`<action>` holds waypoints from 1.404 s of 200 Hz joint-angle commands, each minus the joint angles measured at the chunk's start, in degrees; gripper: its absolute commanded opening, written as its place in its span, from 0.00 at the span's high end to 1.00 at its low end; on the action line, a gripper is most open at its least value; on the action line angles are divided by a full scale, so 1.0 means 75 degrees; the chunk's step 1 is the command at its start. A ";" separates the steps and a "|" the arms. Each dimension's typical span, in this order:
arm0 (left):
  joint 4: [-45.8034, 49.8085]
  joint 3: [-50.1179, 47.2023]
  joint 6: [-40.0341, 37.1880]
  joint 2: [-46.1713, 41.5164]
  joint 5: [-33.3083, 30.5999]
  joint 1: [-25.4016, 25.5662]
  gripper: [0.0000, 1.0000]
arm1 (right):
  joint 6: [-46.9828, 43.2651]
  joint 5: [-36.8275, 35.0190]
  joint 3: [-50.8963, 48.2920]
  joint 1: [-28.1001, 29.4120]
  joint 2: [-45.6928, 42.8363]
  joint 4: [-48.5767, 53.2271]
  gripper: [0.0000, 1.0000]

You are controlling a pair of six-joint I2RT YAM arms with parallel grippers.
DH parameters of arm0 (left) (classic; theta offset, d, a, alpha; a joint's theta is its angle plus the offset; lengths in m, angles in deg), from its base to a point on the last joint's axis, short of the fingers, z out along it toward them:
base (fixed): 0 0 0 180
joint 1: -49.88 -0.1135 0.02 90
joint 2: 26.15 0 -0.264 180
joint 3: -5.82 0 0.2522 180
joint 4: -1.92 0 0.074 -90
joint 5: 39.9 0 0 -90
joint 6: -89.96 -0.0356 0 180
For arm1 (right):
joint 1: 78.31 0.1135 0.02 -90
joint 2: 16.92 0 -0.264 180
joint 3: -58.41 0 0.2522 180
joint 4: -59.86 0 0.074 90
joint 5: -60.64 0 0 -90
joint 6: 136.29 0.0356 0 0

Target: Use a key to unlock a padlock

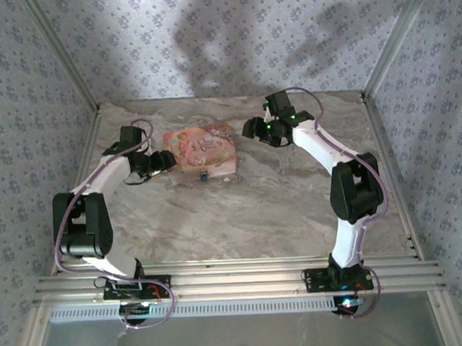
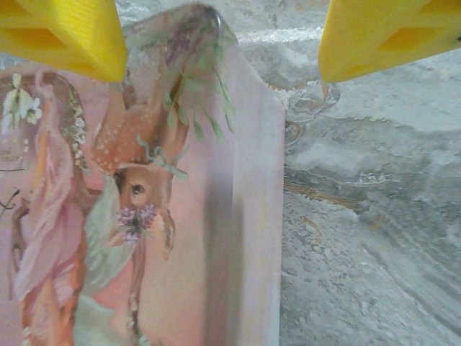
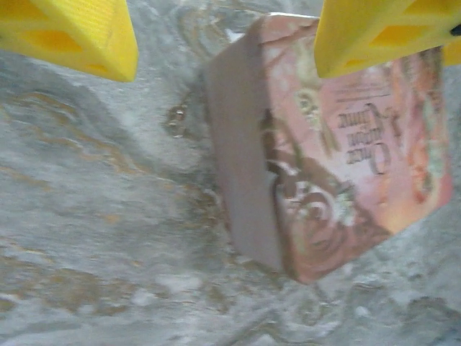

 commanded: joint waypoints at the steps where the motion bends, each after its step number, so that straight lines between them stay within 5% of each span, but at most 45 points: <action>1: 0.0471 0.0252 -0.0336 -0.0659 -0.0253 -0.0047 0.30 | -0.0243 -0.0747 0.0050 0.0105 0.0177 0.0872 0.36; 92: 0.0241 -0.1603 0.0090 -0.2182 -0.0003 0.0122 0.32 | -0.0328 -0.0990 0.1717 0.0665 0.2174 0.1835 0.60; 205: 0.0019 -0.1992 0.0125 -0.2047 0.0028 0.0122 0.32 | -0.0777 -0.1078 0.2614 0.0688 0.3405 0.2300 0.60; 281: -0.0028 -0.2228 0.0096 -0.2000 -0.0019 0.0122 0.32 | -0.1147 -0.0843 0.2215 0.0410 0.3310 0.2183 0.81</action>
